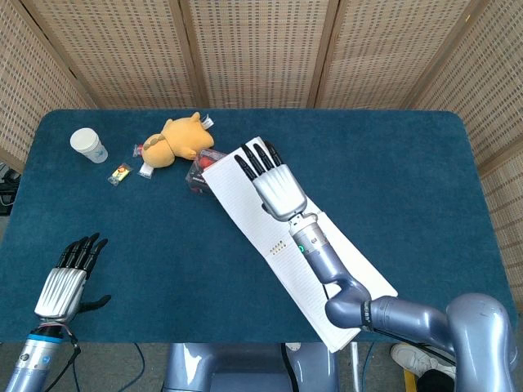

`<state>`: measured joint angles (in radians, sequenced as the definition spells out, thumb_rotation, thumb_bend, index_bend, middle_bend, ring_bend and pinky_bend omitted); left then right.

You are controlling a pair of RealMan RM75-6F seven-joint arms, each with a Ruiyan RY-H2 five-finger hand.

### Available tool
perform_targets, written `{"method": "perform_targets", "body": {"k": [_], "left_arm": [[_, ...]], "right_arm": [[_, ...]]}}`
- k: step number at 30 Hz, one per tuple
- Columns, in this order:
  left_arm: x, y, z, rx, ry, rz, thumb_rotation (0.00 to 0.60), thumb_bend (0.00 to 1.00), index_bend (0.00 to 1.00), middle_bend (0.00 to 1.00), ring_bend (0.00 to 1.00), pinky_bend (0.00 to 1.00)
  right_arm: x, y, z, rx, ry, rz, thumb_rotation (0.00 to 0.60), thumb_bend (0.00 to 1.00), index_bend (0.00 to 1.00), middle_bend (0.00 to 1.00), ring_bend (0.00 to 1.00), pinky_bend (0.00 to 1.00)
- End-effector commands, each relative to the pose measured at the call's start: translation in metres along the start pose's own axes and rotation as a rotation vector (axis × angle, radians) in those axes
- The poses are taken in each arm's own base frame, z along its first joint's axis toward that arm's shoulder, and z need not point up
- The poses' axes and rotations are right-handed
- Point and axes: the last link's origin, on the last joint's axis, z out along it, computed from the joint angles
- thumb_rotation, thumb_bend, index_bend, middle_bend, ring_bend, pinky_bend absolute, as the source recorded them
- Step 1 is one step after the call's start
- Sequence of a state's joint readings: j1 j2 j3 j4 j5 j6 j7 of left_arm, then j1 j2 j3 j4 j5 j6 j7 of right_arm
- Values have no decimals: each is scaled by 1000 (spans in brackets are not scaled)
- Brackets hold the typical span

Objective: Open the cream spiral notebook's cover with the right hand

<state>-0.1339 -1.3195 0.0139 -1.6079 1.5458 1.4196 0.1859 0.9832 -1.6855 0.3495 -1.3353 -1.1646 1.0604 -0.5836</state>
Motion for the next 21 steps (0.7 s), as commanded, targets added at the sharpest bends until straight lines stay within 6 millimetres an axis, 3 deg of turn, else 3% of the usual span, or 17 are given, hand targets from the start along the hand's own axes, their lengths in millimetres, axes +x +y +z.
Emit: {"method": "perform_targets", "body": {"k": [1, 10, 21], "left_arm": [[-1, 1, 0, -3, -1, 2, 600, 10, 0, 0, 0, 59], [3, 4, -3, -12, 24, 8, 600, 10, 0, 0, 0, 59], [5, 8, -5, -24, 48, 24, 600, 11, 0, 0, 0, 59]], "right_arm": [[-11, 16, -24, -17, -17, 4, 600, 0, 0, 0, 0, 0], [-33, 72, -110, -107, -48, 47, 600, 0, 0, 0, 0, 0], [-33, 105, -203, -182, -30, 120, 600, 0, 0, 0, 0, 0]]}}
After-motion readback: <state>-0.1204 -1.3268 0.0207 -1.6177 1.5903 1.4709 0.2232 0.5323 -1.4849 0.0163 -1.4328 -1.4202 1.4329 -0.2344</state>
